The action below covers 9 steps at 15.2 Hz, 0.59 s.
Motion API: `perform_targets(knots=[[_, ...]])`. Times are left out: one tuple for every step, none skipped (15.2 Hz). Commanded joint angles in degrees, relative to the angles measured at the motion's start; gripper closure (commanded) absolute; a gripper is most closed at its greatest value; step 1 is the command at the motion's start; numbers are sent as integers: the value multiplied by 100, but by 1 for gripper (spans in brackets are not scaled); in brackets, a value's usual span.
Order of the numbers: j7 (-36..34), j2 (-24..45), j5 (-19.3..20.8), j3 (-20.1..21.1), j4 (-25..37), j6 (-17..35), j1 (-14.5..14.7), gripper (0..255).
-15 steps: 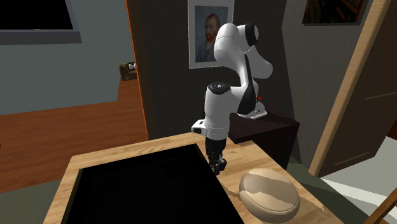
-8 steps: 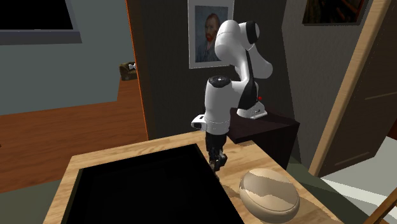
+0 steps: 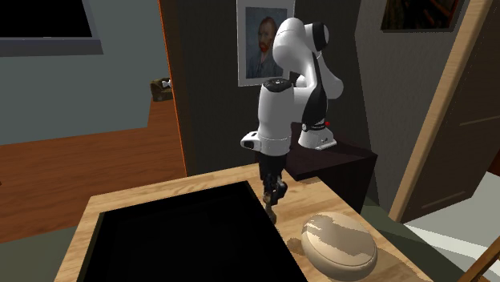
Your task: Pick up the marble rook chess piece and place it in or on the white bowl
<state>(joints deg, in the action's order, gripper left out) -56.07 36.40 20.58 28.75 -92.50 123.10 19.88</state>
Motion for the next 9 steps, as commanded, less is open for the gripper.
perform_targets(knots=[[31, -76, -45, 31, 46, -117, -18, 255], [45, -115, -67, 47, 65, -171, -26, 255], [58, -153, -89, 62, 85, -226, -34, 255], [71, -191, -110, 76, 106, -282, -42, 255], [84, -227, -131, 91, 129, -338, -49, 255], [97, -263, -152, 105, 153, -394, -56, 255], [110, -298, -173, 118, 179, -451, -62, 255], [122, -332, -193, 131, 206, -509, -68, 255], [135, -365, -213, 144, 235, -567, -74, 255]])
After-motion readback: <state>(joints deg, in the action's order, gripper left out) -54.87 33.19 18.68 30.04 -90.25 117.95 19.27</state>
